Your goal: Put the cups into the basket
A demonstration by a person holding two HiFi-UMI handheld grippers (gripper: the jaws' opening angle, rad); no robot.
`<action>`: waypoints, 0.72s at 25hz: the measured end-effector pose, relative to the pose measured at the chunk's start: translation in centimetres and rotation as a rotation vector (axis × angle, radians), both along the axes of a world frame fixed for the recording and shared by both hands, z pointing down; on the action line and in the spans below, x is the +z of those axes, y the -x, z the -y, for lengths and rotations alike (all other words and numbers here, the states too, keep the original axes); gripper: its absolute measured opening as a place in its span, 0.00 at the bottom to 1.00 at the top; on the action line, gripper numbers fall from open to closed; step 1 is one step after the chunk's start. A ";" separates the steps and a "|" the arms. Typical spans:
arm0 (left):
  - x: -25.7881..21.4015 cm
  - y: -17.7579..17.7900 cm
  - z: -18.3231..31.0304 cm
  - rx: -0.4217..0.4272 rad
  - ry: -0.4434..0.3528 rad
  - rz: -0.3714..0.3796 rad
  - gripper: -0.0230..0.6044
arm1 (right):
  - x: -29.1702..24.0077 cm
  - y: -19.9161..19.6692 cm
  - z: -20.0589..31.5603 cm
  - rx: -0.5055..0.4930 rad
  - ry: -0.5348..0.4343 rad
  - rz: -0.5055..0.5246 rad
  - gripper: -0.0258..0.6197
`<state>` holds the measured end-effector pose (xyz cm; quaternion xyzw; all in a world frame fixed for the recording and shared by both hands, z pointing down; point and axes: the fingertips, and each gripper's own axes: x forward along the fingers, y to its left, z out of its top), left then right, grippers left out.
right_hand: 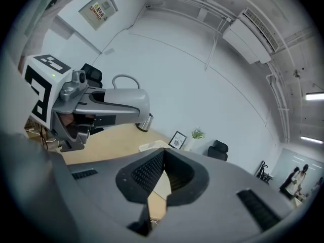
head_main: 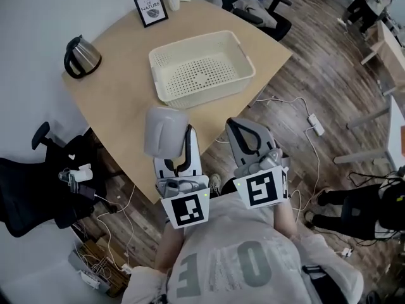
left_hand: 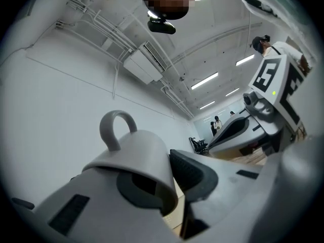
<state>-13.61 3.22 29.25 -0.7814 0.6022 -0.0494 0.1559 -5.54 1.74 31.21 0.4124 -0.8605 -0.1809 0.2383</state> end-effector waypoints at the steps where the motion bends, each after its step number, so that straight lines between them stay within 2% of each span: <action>1: -0.1 0.1 0.5 -0.004 -0.001 -0.010 0.14 | -0.1 0.1 0.6 -0.003 -0.001 -0.004 0.04; 9: -0.4 1.4 4.1 -0.033 0.000 -0.034 0.14 | 0.4 1.9 3.8 -0.046 0.025 -0.054 0.04; 18: -0.7 -0.4 9.8 -0.079 0.019 -0.012 0.14 | -0.2 0.5 10.6 -0.092 0.012 -0.025 0.04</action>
